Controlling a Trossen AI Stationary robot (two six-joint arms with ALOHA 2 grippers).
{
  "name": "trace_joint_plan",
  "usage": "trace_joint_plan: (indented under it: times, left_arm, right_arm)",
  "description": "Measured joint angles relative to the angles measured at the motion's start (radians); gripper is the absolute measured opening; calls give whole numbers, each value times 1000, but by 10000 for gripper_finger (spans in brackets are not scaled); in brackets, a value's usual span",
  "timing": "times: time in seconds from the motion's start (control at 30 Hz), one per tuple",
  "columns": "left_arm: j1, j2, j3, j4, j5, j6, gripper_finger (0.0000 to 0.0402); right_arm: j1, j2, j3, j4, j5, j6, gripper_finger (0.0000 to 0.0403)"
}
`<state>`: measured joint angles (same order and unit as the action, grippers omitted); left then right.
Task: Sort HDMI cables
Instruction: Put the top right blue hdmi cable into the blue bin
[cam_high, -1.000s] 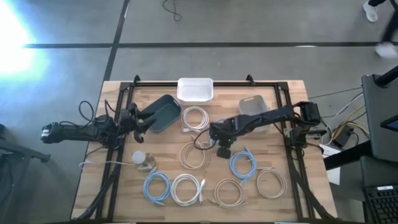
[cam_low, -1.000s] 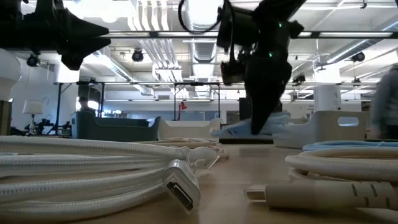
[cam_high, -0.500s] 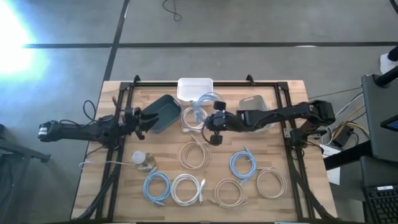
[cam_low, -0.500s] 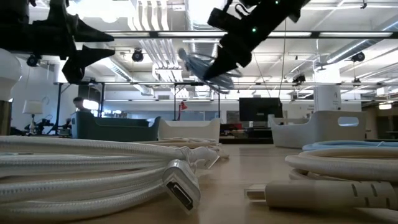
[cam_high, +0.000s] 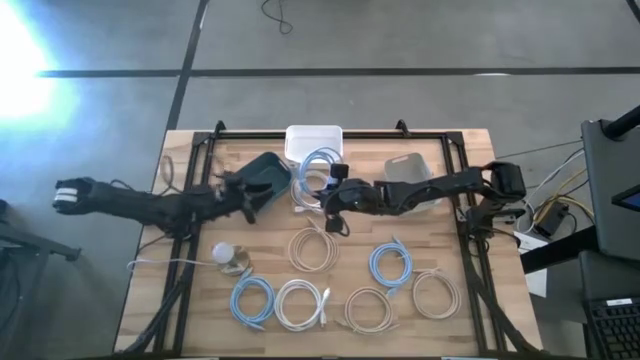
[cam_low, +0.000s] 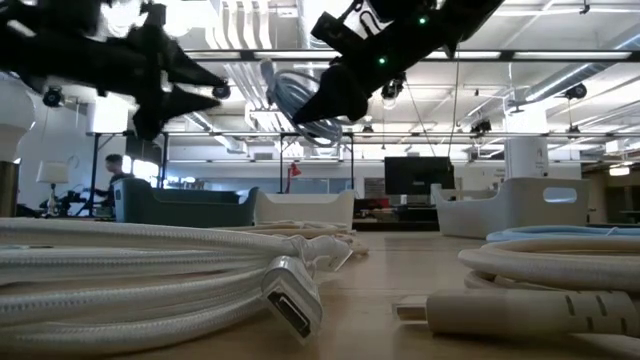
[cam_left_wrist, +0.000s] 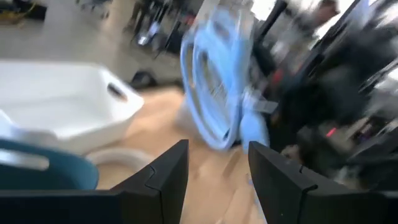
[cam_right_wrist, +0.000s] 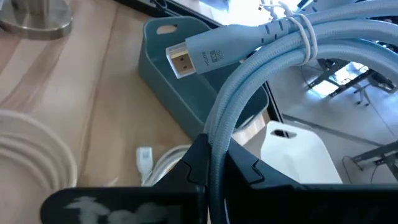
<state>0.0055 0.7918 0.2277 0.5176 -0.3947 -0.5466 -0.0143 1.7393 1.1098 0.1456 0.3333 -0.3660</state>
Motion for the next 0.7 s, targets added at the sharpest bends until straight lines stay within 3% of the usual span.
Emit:
trace_joint_plan:
  times: [0.27,0.7]
  left_arm:
    - [2,228,177,-9,13,96,171]
    - [27,344,281,-15,21,126,171]
  right_arm:
    - [1,13,15,-14,4,-1,15]
    - [1,12,10,-13,8,-1,26]
